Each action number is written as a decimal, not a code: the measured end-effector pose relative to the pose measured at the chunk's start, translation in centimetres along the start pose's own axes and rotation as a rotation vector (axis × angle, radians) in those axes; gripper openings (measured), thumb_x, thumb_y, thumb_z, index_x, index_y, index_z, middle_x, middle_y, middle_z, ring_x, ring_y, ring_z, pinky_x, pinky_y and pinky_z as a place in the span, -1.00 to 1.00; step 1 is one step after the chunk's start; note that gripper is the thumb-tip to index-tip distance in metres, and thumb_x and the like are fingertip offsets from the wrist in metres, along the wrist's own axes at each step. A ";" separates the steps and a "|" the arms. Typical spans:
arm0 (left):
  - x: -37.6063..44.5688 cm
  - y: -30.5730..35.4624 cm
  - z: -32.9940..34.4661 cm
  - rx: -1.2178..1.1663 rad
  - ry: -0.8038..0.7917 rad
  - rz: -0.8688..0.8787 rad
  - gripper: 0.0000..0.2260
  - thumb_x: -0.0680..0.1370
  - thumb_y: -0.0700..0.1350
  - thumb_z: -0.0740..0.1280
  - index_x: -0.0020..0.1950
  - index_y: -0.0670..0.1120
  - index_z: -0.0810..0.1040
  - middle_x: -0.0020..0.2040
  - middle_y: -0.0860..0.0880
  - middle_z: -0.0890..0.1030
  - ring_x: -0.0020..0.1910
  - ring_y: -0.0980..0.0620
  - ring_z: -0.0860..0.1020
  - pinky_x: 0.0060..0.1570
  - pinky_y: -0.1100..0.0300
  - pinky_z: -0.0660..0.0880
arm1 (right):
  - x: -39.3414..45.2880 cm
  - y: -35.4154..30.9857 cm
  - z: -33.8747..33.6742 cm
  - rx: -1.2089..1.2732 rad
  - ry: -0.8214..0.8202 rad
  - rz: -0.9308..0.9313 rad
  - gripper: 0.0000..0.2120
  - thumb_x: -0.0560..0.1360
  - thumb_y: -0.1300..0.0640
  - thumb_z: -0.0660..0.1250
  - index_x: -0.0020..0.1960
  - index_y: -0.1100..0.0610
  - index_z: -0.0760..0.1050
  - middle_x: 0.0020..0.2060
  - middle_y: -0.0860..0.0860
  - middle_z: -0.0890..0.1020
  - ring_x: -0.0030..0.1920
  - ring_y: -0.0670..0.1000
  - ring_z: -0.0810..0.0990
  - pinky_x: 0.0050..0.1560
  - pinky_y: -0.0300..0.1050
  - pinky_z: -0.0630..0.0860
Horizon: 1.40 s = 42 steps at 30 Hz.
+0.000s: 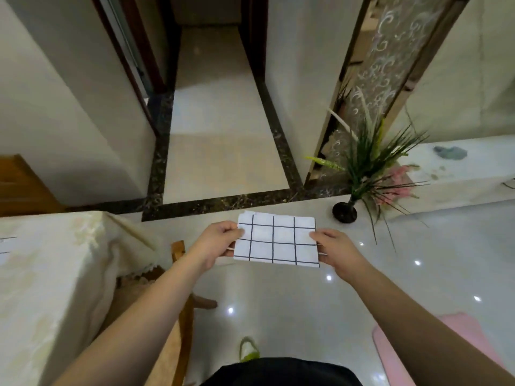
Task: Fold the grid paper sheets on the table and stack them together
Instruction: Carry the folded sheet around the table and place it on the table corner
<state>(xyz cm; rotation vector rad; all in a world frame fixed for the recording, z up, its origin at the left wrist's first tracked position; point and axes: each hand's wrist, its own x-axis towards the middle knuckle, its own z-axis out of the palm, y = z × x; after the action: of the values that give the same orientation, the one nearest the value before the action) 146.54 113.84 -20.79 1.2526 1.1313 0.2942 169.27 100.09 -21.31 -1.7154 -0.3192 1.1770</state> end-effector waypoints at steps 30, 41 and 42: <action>5.2 3.2 -11.8 -0.369 0.874 -0.200 -0.87 0.57 -0.13 0.35 -0.02 -0.19 0.62 -0.18 -0.11 0.65 -0.21 -0.05 0.61 -0.02 -0.02 0.56 | 23.2 -15.1 24.8 -0.513 -0.828 -0.069 -0.92 0.54 0.18 0.35 -0.12 0.14 0.57 -0.24 0.05 0.65 -0.25 0.02 0.61 -0.33 -0.19 0.49; 0.8 -3.7 -17.4 -0.644 1.163 -0.249 -0.91 0.59 -0.16 0.31 -0.04 -0.15 0.60 -0.14 -0.09 0.66 -0.23 0.04 0.62 -0.32 0.25 0.51 | 19.9 -11.9 39.6 -0.725 -1.102 -0.114 -0.92 0.55 0.14 0.35 -0.03 0.13 0.59 -0.17 0.05 0.69 -0.20 -0.01 0.66 -0.30 -0.19 0.52; 0.5 -4.2 -18.1 -0.656 1.178 -0.247 -0.91 0.58 -0.17 0.31 -0.05 -0.15 0.60 -0.14 -0.09 0.67 -0.23 0.04 0.63 -0.32 0.24 0.51 | 19.6 -11.5 41.0 -0.737 -1.114 -0.113 -0.93 0.54 0.13 0.36 -0.03 0.11 0.59 -0.15 0.06 0.69 -0.18 0.01 0.67 -0.27 -0.16 0.53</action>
<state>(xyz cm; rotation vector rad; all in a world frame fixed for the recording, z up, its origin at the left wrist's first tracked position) 130.69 123.45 -22.69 0.2551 1.9232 1.1977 148.80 142.20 -24.20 -1.3754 -1.6571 1.9908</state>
